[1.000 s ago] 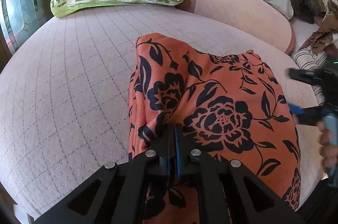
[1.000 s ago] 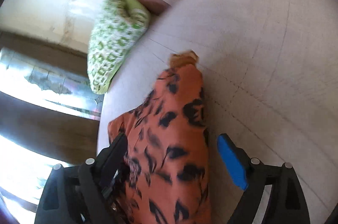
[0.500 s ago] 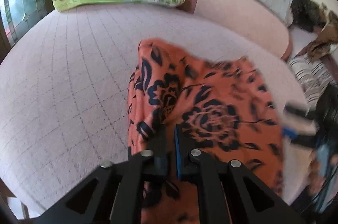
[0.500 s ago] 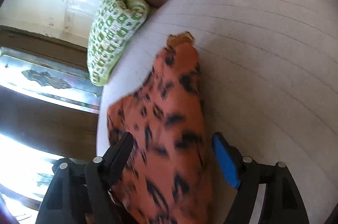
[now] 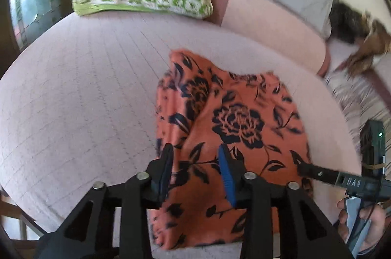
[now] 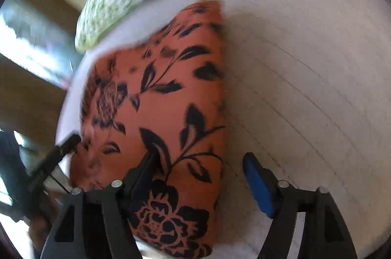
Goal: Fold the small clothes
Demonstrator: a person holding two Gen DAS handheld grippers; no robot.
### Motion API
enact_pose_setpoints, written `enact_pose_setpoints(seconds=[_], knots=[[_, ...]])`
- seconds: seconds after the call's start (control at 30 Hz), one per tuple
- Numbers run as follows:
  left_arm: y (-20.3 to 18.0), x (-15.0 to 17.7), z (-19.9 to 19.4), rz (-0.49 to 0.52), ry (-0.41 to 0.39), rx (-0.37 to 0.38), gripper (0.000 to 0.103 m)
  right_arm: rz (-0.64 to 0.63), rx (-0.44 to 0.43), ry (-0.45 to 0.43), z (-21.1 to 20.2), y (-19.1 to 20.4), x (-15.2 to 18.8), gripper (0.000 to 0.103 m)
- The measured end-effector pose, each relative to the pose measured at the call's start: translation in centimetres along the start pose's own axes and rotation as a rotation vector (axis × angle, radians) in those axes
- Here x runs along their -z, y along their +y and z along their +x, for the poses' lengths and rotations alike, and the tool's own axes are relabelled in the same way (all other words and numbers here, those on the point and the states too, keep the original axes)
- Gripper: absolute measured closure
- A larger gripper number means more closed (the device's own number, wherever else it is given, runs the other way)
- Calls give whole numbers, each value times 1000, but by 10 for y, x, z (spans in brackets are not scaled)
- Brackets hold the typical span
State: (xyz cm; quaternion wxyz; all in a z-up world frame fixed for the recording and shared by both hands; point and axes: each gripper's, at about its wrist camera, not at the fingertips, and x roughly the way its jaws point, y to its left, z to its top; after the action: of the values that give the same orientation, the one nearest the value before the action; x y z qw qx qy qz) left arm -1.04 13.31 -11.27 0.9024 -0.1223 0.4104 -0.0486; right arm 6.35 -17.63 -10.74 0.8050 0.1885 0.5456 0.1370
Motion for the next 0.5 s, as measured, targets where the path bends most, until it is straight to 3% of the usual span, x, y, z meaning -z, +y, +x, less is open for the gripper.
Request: enact_pose_setpoints(seconds=[0.07, 0.13, 0.2, 0.27, 0.4, 0.47, 0.5], knots=[[14, -2, -8, -22, -23, 10, 57, -16, 40, -105, -28, 3, 1, 27], [27, -12, -7, -37, -31, 10, 58, -79, -9, -184, -52, 20, 0, 27], [36, -27, -3, -43, -39, 23, 59, -134, -84, -156, -51, 42, -3, 26], [33, -46, 8, -24, -30, 73, 69, -199, -124, -119, -38, 62, -1, 26], [18, -74, 38, 17, 36, 163, 70, -235, -115, -36, -8, 76, 11, 26], [17, -78, 61, 20, 95, 158, 70, -265, -85, -20, 5, 79, 16, 26], [24, -78, 82, 13, 148, 115, 76, -280, -73, -21, 10, 83, 15, 26]])
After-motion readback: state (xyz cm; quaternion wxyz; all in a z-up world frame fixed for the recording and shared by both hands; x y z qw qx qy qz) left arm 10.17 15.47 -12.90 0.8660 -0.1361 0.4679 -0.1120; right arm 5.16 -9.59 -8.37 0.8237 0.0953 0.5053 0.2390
